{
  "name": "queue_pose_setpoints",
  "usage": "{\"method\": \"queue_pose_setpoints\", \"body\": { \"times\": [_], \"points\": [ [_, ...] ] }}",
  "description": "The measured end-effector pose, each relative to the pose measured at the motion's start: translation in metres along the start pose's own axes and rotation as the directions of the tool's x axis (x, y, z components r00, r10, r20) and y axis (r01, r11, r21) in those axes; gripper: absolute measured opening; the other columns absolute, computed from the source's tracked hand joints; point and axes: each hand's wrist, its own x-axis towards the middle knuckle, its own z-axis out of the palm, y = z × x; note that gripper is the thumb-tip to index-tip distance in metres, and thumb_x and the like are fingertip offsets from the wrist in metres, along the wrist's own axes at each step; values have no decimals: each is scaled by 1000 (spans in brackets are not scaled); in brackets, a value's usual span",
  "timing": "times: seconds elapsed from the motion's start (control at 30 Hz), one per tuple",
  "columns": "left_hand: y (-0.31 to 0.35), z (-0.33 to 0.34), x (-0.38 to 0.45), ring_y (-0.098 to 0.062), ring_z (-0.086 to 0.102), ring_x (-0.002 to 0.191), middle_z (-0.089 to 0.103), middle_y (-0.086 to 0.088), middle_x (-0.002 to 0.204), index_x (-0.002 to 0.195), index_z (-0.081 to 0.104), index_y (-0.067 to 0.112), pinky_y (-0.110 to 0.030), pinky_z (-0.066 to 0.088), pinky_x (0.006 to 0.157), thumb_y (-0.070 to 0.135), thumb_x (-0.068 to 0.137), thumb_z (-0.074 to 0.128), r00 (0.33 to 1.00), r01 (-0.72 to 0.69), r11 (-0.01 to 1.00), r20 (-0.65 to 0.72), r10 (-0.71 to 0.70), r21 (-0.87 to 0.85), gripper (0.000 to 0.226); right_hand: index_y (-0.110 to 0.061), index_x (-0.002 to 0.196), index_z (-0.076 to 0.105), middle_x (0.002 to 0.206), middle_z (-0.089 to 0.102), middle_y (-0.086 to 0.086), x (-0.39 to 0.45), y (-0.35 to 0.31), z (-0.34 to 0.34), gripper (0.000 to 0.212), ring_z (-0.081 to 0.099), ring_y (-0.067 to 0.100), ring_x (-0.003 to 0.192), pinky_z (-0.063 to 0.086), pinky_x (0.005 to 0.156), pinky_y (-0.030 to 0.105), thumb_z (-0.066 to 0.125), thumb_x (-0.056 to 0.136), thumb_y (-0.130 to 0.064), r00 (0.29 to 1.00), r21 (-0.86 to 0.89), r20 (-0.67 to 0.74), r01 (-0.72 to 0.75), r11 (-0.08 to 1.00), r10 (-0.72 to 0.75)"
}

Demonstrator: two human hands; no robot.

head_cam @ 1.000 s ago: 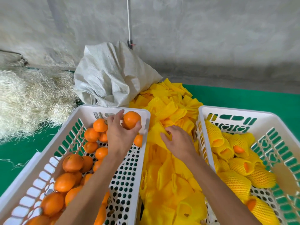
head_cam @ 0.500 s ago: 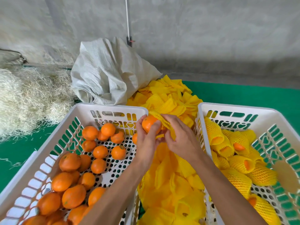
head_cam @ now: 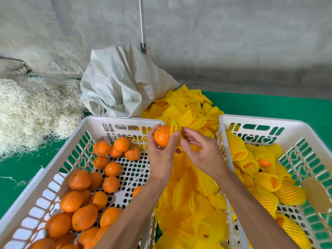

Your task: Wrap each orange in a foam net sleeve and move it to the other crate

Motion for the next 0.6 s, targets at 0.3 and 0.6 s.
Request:
{"method": "queue_pose_setpoints", "body": {
  "times": [0.3,0.6],
  "points": [
    [-7,-1,7,-28,72,78,63,-14,120,132,57,34,-32,59,60,21,82,90,999,-42,993,-22,45,111,61,-18,96,76,91,73,8,8,2,10,25,65,11,87,59,81,43,66,98,-41,892,363,-28,-412,836,452],
    [-8,-2,8,-24,68,67,65,-13,102,128,60,31,-32,55,58,15,83,81,998,69,997,-10,-69,32,52,-4,134,59,118,71,11,27,-2,-7,31,70,18,103,62,79,28,52,106,-15,626,887,286,-459,46,725]
  ]
}}
